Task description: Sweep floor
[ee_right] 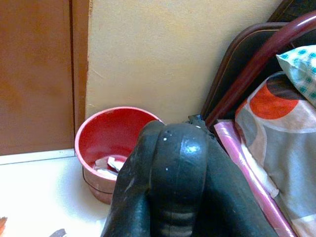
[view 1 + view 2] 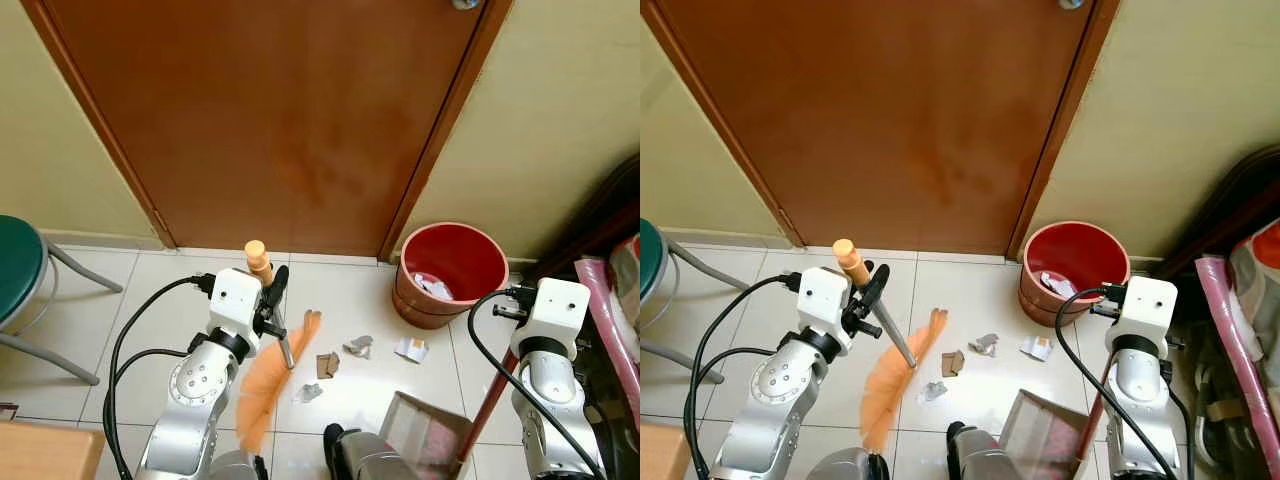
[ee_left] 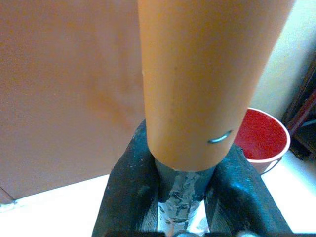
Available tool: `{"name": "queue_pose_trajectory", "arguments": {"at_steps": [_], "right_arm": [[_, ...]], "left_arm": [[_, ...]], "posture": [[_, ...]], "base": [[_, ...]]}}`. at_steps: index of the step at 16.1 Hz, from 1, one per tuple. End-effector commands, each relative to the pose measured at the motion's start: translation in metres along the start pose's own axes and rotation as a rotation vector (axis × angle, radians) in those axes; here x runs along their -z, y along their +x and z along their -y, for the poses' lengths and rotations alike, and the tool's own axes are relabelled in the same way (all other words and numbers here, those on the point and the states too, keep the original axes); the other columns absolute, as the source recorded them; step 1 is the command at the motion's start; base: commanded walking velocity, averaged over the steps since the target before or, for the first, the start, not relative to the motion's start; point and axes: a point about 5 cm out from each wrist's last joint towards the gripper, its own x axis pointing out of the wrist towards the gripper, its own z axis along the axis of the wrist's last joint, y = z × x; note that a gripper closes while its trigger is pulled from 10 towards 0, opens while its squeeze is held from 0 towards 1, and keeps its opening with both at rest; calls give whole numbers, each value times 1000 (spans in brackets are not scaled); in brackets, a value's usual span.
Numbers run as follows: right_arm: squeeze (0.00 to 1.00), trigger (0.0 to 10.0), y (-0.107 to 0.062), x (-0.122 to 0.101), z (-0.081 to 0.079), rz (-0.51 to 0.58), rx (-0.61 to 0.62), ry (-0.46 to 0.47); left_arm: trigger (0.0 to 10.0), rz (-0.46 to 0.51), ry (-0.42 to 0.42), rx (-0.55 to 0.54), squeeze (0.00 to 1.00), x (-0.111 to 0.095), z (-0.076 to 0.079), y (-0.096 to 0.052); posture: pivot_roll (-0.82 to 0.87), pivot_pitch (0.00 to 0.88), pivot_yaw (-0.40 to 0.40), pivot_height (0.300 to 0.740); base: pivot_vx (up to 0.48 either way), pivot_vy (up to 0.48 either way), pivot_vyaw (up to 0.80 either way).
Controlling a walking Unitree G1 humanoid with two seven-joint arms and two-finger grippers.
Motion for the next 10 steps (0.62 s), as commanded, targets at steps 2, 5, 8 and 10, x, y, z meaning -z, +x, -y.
{"name": "queue_pose_trajectory", "arguments": {"at_steps": [2,5,8,10], "right_arm": [[0,10000,0,-1,4,-2,5,-2],[0,10000,1,0,3,-7,0,0],[0,10000,1,1,2,-10,-3,1],[0,10000,2,1,1,-10,-4,5]], "left_arm": [[10000,-54,-2,-2,0,8,1,-3],[10000,-62,-2,-8,0,10,-1,-5],[10000,-64,-1,-12,0,10,-3,-4],[10000,-65,-2,-13,0,10,-4,-5]], "posture": [[6,124,-49,740],[5,124,-49,740],[5,123,-49,740],[5,123,-45,740]], "base": [[0,0,-203],[0,-182,0],[0,-400,0],[0,-412,0]]}}
